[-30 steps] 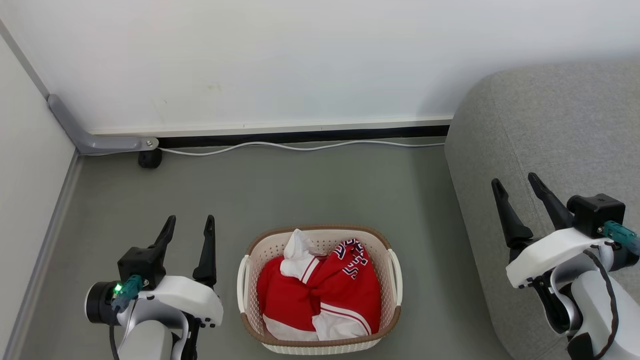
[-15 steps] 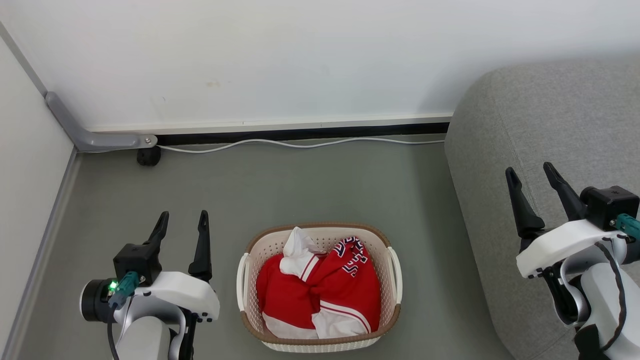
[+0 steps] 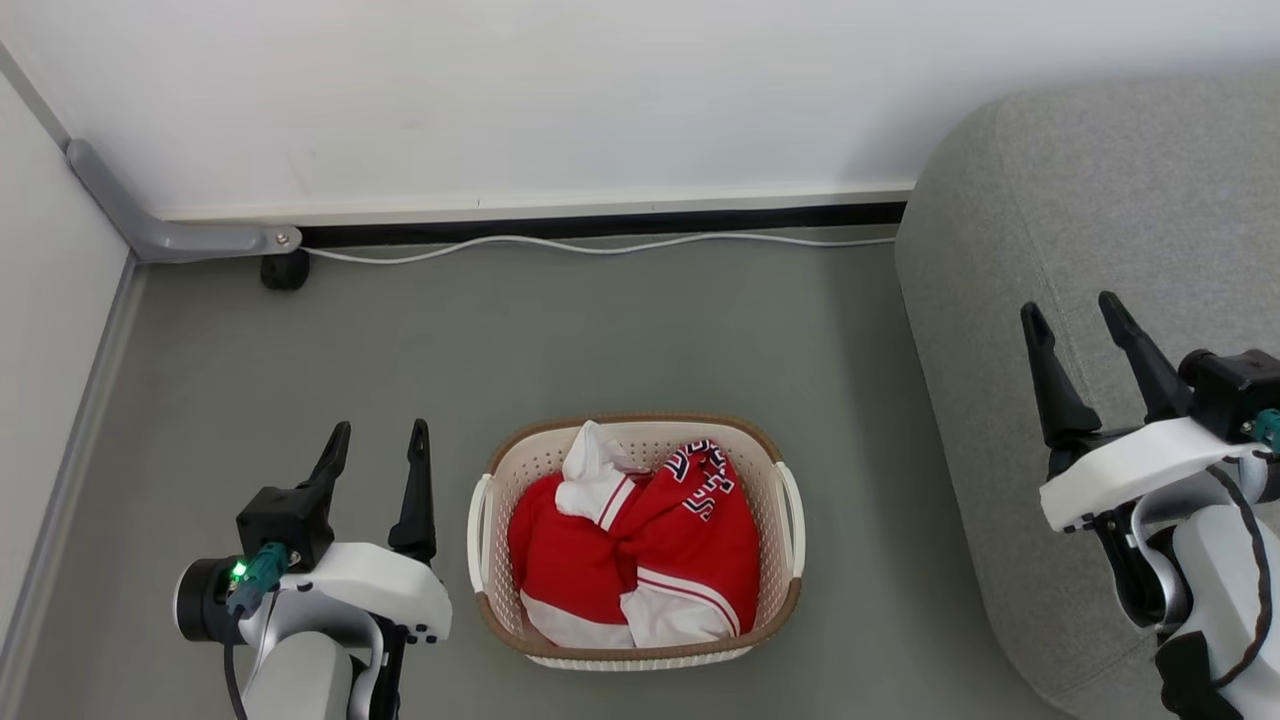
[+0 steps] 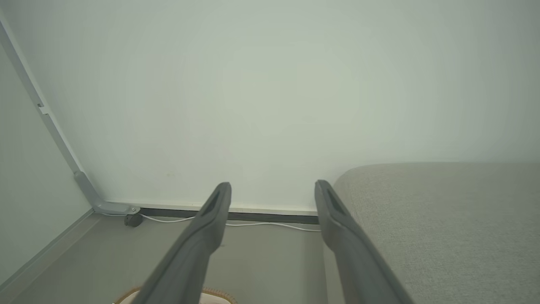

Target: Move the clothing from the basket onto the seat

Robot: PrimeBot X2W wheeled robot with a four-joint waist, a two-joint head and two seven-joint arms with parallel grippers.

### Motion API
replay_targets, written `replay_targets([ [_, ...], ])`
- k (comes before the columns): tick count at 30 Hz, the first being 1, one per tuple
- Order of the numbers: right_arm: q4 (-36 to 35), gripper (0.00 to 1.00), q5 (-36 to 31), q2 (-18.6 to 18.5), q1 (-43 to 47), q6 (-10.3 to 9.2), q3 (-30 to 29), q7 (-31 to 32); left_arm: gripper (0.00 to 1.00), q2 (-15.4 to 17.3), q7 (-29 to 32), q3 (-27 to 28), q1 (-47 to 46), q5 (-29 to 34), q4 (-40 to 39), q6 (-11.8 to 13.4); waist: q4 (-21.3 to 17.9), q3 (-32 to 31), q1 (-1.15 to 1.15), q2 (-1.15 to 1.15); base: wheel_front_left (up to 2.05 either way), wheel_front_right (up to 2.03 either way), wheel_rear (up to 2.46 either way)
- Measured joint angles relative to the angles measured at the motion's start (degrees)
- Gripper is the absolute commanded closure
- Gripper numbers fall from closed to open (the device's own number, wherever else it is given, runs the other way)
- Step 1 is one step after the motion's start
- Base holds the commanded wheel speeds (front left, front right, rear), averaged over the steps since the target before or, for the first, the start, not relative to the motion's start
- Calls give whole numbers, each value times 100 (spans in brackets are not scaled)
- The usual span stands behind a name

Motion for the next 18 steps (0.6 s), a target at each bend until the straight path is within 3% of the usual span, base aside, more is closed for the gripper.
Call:
replay_targets([
  [18,-1203,0,73,-331,-719,0,-238,-5,0,24,0,-1300,-1084,-773,92,392,-228,1732,0,0,0,0,0],
])
